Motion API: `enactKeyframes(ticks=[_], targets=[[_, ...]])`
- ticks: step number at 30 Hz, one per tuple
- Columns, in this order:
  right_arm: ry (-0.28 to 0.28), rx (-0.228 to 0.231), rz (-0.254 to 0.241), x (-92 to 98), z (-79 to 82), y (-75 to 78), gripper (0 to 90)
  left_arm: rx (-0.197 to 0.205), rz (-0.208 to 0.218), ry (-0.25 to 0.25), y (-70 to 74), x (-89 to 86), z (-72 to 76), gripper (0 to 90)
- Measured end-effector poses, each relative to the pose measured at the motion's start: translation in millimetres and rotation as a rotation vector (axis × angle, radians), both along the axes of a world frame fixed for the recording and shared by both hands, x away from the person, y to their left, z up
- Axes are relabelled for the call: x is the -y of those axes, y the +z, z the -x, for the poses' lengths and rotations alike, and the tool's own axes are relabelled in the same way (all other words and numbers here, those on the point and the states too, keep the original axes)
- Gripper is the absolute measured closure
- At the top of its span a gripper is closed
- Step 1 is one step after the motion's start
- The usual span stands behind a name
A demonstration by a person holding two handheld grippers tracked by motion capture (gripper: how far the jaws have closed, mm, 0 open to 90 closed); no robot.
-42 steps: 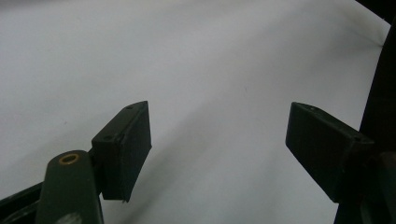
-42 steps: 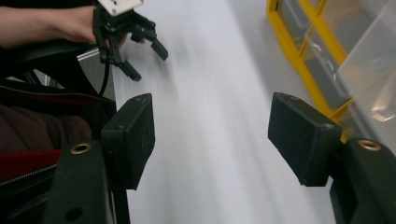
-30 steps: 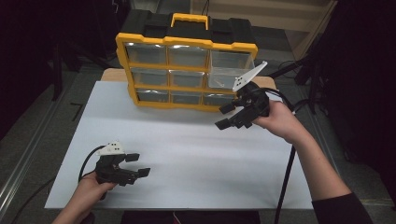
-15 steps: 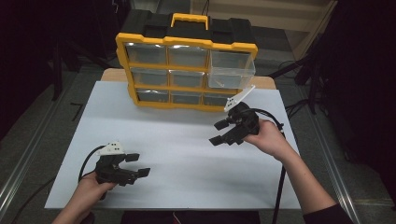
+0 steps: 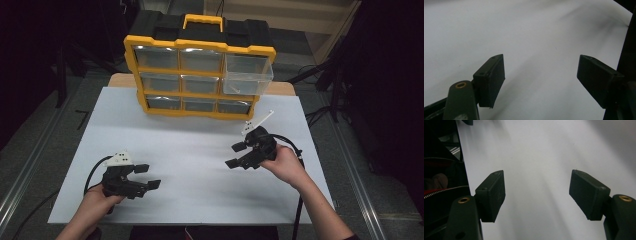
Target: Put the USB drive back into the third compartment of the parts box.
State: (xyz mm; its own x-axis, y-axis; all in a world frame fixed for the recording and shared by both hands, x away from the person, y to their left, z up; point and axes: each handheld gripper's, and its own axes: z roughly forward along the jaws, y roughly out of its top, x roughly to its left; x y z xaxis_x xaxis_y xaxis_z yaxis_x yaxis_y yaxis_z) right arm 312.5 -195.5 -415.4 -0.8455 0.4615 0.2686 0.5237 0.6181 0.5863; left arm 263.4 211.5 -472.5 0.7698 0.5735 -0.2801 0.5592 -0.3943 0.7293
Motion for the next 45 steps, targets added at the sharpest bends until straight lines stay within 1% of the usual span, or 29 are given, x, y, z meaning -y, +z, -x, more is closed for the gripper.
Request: enactKeyframes(ticks=[4,7,9,12,13,15,18,22,25,27,34,36,39,40,43,45], targets=[[-0.022,-0.009,-0.013,3.3,7.1,-8.8,27.2,0.001,-0.002,-0.001,0.2,0.1,0.2,23.8],[-0.041,-0.007,-0.007,6.1,12.8,-16.4,27.1,0.0,-0.004,-0.003,0.2,0.2,0.2,23.7],[-0.049,-0.015,-0.012,8.0,15.8,-20.3,27.0,0.001,-0.003,-0.005,0.1,0.3,0.2,23.7],[-0.066,-0.025,-0.036,11.9,20.5,-27.6,26.6,-0.001,-0.001,-0.008,0.0,0.6,0.3,23.7],[-0.085,-0.036,-0.038,13.5,21.9,-30.9,26.6,-0.002,-0.002,-0.01,0.0,0.5,0.3,23.8],[-0.098,-0.05,-0.027,15.7,23.9,-35.2,26.6,-0.002,-0.003,-0.01,0.1,0.6,0.2,23.7],[-0.12,-0.052,-0.029,19.6,27.6,-40.7,26.6,-0.001,-0.002,-0.007,0.0,0.2,0.2,23.7],[-0.152,-0.049,-0.026,24.0,34.4,-45.0,26.6,-0.001,0.004,-0.003,-0.2,-0.6,-0.3,23.7],[-0.172,-0.038,-0.022,28.5,39.9,-47.5,26.6,-0.001,-0.001,-0.006,-0.2,-0.6,-0.4,23.8],[-0.184,-0.031,-0.03,32.1,43.0,-49.5,26.5,-0.003,-0.002,-0.006,-0.2,-0.7,-0.6,23.7],[-0.233,-0.057,-0.033,39.4,53.6,-57.0,26.5,-0.003,-0.003,-0.006,-0.1,-1.2,-0.7,23.8],[-0.236,-0.055,-0.038,41.7,56.2,-58.6,26.4,-0.005,-0.005,-0.007,-0.2,-1.5,-0.9,23.7],[-0.236,-0.073,-0.055,46.4,59.4,-60.4,26.4,-0.004,-0.001,-0.007,-0.4,-2.1,-1.1,23.7],[-0.232,-0.067,-0.061,48.3,60.1,-61.2,26.4,-0.005,-0.003,-0.007,-0.1,-2.6,-1.1,23.7],[-0.239,-0.059,-0.062,54.9,63.3,-65.0,26.2,-0.001,-0.004,-0.003,0.3,-3.3,-1.2,23.7],[-0.246,-0.066,-0.057,57.7,63.3,-68.3,26.2,0.0,-0.006,-0.004,0.6,-3.3,-1.5,23.7]])
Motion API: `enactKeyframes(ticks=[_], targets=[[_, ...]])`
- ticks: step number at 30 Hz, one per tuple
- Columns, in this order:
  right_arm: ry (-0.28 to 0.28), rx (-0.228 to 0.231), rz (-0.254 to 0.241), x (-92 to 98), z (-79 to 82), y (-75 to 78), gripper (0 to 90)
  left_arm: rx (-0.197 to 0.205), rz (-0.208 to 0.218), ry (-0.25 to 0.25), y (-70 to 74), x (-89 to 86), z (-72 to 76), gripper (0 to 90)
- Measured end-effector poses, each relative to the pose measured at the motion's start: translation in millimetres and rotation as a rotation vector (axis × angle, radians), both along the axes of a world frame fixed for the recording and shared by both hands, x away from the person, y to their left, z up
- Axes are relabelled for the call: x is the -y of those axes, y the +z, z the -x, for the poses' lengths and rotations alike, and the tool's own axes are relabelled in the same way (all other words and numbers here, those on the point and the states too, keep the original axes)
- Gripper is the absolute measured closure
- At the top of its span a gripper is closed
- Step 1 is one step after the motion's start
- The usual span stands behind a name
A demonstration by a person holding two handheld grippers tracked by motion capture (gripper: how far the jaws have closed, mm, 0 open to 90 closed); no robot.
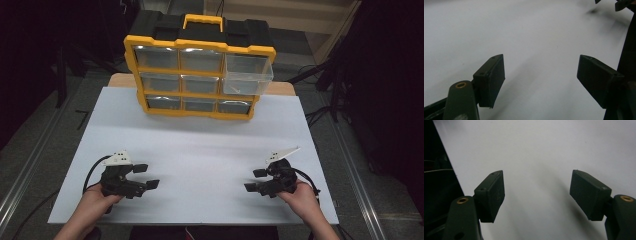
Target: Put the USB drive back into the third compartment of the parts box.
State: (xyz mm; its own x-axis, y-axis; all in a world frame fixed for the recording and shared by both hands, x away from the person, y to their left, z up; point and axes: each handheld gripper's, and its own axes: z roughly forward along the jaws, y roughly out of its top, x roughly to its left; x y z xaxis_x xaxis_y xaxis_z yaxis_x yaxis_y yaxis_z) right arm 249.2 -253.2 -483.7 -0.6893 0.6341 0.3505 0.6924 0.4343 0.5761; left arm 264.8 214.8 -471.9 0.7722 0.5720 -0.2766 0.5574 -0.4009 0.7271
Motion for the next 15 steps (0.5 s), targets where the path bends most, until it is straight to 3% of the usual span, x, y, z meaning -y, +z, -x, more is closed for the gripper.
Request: enactKeyframes(ticks=[5,15], targets=[[-0.03,-0.008,-0.004,6.0,-4.9,-4.6,26.2,0.003,-0.001,-0.006,0.6,0.2,0.6,23.8],[-0.024,0.002,0.004,4.7,-5.0,-4.7,26.1,0.001,0.001,-0.004,0.4,-0.2,0.1,23.8]])
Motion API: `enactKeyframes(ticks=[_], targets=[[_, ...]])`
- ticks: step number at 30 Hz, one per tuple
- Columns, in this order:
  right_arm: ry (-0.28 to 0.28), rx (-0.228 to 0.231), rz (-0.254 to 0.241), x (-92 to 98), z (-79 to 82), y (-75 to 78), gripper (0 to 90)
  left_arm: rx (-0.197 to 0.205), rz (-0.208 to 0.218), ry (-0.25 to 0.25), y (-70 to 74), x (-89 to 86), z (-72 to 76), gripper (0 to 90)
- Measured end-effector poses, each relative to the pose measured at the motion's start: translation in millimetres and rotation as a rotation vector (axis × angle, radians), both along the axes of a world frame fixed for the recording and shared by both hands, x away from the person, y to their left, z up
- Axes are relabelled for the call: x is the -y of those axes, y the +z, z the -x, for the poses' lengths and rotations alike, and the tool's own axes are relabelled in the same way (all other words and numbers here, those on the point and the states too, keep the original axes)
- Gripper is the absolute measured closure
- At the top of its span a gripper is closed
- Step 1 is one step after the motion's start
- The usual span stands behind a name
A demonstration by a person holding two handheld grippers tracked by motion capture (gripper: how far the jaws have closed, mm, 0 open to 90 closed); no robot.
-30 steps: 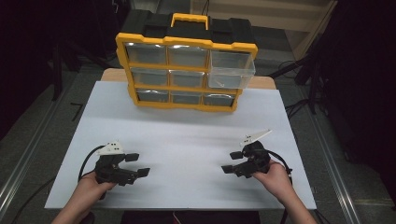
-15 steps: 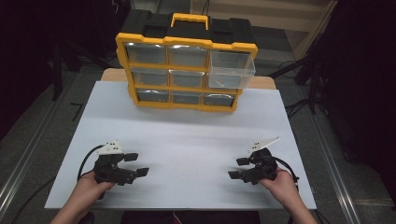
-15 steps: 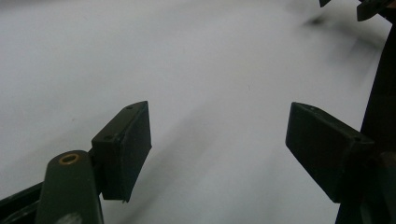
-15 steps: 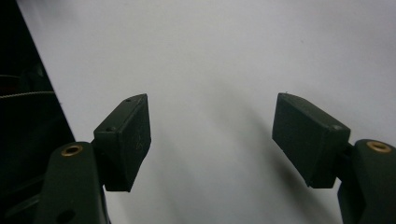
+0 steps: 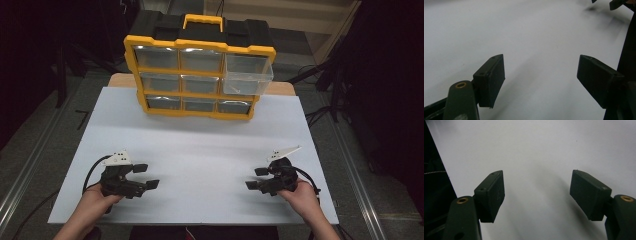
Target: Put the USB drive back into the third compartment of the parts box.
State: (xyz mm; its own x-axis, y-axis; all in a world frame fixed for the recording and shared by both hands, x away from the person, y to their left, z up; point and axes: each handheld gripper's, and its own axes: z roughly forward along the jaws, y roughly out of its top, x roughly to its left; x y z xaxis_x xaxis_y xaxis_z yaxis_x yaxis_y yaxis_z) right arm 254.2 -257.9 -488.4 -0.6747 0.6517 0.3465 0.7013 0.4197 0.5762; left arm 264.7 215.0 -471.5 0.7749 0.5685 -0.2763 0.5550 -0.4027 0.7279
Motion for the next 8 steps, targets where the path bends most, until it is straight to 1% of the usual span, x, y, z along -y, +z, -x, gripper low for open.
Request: enactKeyframes(ticks=[8], targets=[[0.0,-0.004,-0.003,0.0,0.0,0.0,25.8,-0.002,-0.013,0.003,-0.9,-0.1,-0.7,23.8]])
